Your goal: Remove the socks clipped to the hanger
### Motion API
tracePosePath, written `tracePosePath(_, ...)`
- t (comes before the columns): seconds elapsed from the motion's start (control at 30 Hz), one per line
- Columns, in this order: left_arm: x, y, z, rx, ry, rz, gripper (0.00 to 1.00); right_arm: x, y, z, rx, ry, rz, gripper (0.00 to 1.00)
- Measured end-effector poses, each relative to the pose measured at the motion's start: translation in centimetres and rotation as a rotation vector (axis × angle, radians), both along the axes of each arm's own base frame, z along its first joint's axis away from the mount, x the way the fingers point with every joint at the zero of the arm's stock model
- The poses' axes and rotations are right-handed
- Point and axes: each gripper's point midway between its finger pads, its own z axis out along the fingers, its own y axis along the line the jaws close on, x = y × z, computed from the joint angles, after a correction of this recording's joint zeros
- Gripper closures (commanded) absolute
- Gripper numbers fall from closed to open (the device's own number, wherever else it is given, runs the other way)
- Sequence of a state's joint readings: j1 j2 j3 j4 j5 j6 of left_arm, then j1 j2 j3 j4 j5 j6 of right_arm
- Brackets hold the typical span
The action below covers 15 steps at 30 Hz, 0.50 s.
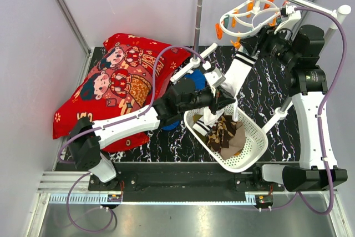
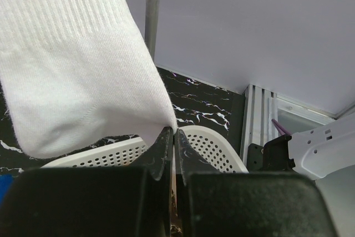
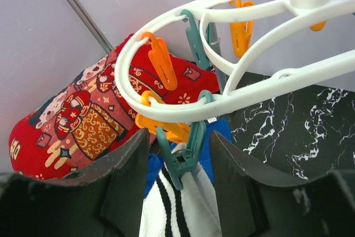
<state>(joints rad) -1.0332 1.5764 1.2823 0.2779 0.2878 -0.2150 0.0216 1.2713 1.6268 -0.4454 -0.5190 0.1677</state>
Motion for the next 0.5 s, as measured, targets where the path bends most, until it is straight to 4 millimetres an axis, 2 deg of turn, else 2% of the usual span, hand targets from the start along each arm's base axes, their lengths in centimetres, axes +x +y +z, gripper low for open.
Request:
tracePosePath(0.3, 0.0, 0.0, 0.0, 0.000, 0.000, 0.000, 1.00, 0.1, 0.5, 1.4, 0.042, -0.039, 0.017, 0.85)
tracePosePath(0.37, 0.0, 0.1, 0.1, -0.002, -0.001, 0.000, 1.00, 0.1, 0.5, 1.6, 0.049, -0.046, 0.018, 0.88)
tracePosePath(0.5, -0.3, 0.5, -0.1, 0.002, 0.001, 0.000, 1.00, 0.1, 0.5, 1.8, 0.060, -0.046, 0.017, 0.87)
